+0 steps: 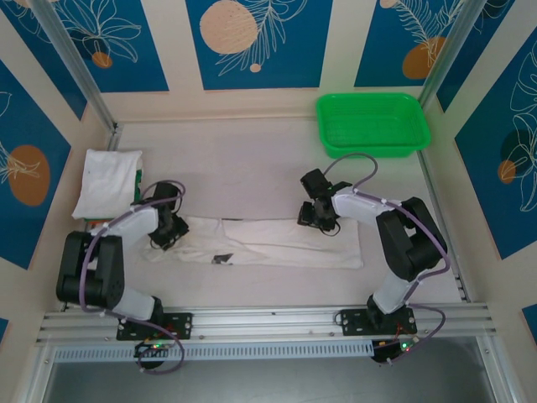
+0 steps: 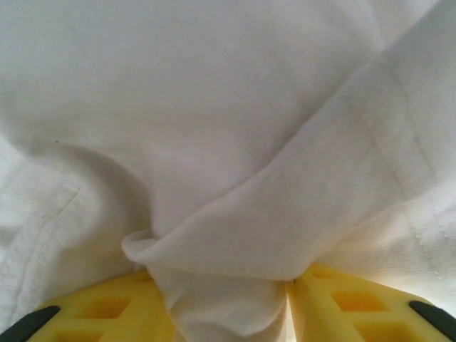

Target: Fold and stack the t-shirts

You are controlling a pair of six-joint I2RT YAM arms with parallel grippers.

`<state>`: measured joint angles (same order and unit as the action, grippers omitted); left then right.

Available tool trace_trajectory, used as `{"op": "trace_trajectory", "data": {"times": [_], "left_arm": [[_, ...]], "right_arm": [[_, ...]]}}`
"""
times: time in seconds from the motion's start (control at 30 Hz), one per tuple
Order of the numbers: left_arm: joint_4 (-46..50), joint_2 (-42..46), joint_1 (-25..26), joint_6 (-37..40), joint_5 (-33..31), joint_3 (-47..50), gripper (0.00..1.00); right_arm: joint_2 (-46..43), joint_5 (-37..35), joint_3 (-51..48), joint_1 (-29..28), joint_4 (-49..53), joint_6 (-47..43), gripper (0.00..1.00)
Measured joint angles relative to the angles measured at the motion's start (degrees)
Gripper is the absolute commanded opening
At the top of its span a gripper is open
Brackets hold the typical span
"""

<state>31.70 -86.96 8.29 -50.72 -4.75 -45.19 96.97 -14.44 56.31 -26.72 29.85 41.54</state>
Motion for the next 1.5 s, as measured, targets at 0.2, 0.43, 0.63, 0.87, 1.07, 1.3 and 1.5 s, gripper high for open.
{"op": "trace_trajectory", "data": {"times": [0.2,0.43,0.63,0.87,1.07,1.3,1.5], "left_arm": [[-2.2,-13.2,1.7,2.9,0.7,-14.2,0.41],[-0.2,-31.0,2.3,7.0,2.9,-38.6,0.43],[7.1,-46.6,2.5,11.7,3.2,-63.9,0.54],[18.7,-64.4,3.1,16.7,3.3,-96.1,0.53],[21.2,-67.3,3.1,18.5,3.9,-101.9,0.61],[18.1,-63.5,3.1,20.3,4.5,-95.3,0.72],[16.9,-57.2,3.0,21.5,4.8,-88.2,0.95]], "right_arm": [[-3.4,2.0,-4.4,4.6,-2.1,0.5,0.51],[-7.1,3.1,-8.5,5.7,-2.8,1.5,0.52],[-8.4,3.5,-9.9,3.8,-3.7,2.6,0.52],[-8.6,5.7,-10.3,-2.4,-5.1,5.1,0.52],[-7.7,7.4,-9.2,-8.0,-4.9,6.5,0.52],[-7.8,7.0,-4.5,-8.2,-3.3,2.8,0.66],[-3.9,7.0,8.1,-4.1,-6.1,-5.6,0.68]]}}
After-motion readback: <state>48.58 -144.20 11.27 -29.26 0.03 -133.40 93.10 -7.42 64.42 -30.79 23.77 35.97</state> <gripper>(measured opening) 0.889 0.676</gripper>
